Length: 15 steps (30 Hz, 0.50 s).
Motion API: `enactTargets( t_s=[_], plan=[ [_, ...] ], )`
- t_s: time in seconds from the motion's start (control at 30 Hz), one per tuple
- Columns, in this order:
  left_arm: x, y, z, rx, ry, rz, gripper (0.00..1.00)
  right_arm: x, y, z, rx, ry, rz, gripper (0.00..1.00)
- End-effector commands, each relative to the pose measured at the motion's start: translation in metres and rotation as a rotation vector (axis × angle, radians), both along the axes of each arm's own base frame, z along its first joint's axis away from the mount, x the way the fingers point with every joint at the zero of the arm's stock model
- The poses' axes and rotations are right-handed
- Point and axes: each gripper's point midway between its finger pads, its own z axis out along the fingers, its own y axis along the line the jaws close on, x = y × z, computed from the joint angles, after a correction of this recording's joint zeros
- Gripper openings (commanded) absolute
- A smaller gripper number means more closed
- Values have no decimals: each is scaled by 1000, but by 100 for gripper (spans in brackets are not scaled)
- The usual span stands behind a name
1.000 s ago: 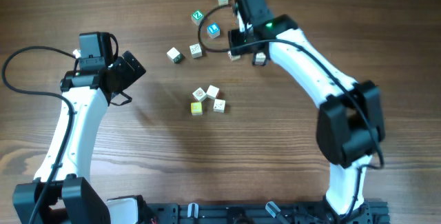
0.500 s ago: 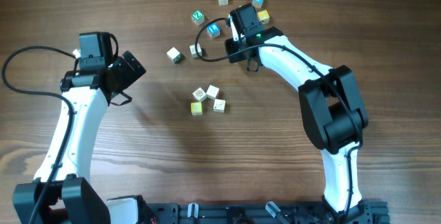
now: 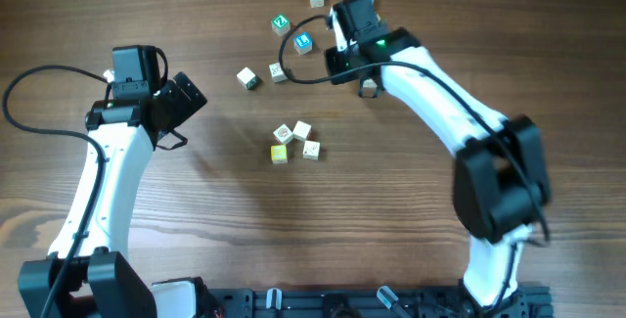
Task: Form a circle
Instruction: 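Carry the 1 block forward to the gap between S and airplane blocks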
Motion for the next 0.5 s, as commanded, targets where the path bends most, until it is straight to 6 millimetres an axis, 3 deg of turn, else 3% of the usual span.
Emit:
enactTargets(
  t_s=[0.0,0.1,0.2,0.37,0.47],
  plan=[
    [3,2,7,7,-19,3,100,-38,14,69,91,-19,55,27],
    [3,2,7,7,-19,3,100,-80,20,78,114,93,45,24],
    [3,2,7,7,-19,3,100,-150,32,46,73,362,0,24],
    [3,2,7,7,-19,3,100,-223,59,-10,6,508,-32,24],
    [3,2,7,7,-19,3,100,-243,64,-34,-30,498,-115,22]
  ],
)
